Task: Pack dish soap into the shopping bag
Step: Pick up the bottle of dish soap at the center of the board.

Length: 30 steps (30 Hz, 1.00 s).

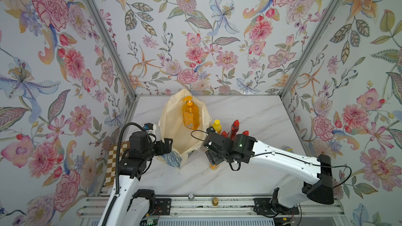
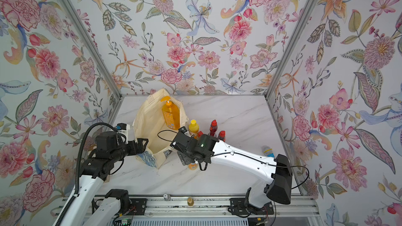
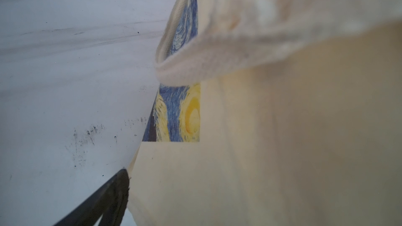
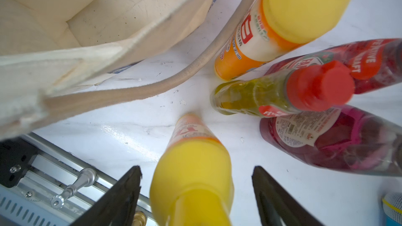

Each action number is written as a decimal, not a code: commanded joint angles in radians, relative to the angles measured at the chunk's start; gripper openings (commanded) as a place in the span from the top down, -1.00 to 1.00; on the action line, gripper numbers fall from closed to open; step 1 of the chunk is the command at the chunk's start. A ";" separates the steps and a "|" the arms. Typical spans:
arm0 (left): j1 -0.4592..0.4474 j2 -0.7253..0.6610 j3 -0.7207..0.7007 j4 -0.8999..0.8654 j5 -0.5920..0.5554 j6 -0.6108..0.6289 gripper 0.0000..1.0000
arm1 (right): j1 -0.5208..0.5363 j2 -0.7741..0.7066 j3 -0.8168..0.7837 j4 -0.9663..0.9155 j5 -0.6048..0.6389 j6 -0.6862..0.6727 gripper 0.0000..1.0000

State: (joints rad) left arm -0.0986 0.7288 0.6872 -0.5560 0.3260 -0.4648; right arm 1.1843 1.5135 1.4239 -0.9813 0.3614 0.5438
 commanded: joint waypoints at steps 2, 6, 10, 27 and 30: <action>-0.004 -0.005 -0.047 -0.006 -0.034 -0.015 -0.99 | 0.003 0.009 -0.028 0.039 0.039 0.021 -0.58; -0.005 -0.008 -0.053 -0.001 -0.028 -0.018 -0.99 | 0.003 0.020 -0.038 0.065 0.035 0.024 -0.56; -0.005 -0.011 -0.056 0.004 -0.023 -0.021 -0.99 | 0.001 0.027 -0.044 0.078 0.034 0.024 -0.50; -0.004 -0.009 -0.076 0.015 -0.019 -0.021 -0.99 | 0.010 0.000 -0.072 0.096 0.053 0.022 0.22; -0.004 -0.005 -0.079 0.019 -0.023 -0.020 -0.99 | 0.018 -0.018 -0.068 0.098 0.075 0.008 0.35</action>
State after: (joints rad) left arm -0.0986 0.7124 0.6411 -0.4942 0.3302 -0.4904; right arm 1.1900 1.5333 1.3689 -0.8677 0.4046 0.5694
